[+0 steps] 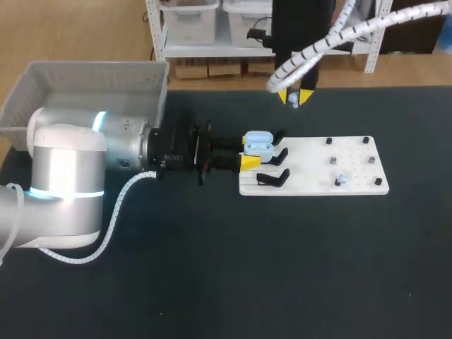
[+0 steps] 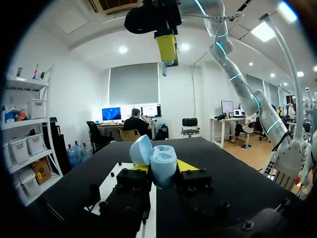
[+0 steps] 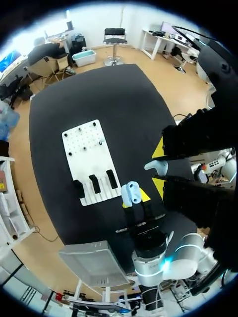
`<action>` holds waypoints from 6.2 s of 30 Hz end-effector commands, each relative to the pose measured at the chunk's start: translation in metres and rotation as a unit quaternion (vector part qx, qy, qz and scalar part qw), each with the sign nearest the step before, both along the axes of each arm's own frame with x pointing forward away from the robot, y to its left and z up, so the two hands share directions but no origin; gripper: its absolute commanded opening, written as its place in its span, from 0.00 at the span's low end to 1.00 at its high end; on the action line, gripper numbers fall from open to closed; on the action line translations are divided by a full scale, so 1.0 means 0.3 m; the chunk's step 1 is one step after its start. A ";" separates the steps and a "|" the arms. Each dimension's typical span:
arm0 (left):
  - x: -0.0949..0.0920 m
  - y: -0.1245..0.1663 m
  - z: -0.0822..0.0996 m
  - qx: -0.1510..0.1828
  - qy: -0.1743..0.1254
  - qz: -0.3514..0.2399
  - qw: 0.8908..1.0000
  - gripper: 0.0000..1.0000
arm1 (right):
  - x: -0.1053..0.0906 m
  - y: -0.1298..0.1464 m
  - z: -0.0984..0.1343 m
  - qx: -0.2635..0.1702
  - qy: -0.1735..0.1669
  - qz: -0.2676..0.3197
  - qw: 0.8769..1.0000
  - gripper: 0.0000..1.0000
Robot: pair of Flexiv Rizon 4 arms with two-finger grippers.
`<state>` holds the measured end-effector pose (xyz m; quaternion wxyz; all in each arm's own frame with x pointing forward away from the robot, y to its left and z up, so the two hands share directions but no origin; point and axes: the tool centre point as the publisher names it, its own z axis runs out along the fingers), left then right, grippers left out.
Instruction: Pick up each earbud case from the left stands, insert the matching earbuds, close the lid, and place the case in the box.
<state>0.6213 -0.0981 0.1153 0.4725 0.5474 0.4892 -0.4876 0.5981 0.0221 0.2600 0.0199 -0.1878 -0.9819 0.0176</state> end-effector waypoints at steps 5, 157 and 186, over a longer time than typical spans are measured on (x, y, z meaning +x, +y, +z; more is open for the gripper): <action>-0.005 0.001 -0.004 -0.002 -0.002 0.003 1.000 0.00 | -0.021 0.045 -0.009 -0.025 0.011 -0.049 0.998 0.00; -0.005 0.001 -0.004 -0.002 -0.002 0.003 1.000 0.00 | -0.011 0.127 -0.303 -0.010 0.017 -0.115 0.993 0.70; -0.005 0.001 -0.004 -0.002 -0.002 0.003 1.000 0.00 | -0.089 0.131 -0.294 0.025 0.020 -0.066 0.997 0.68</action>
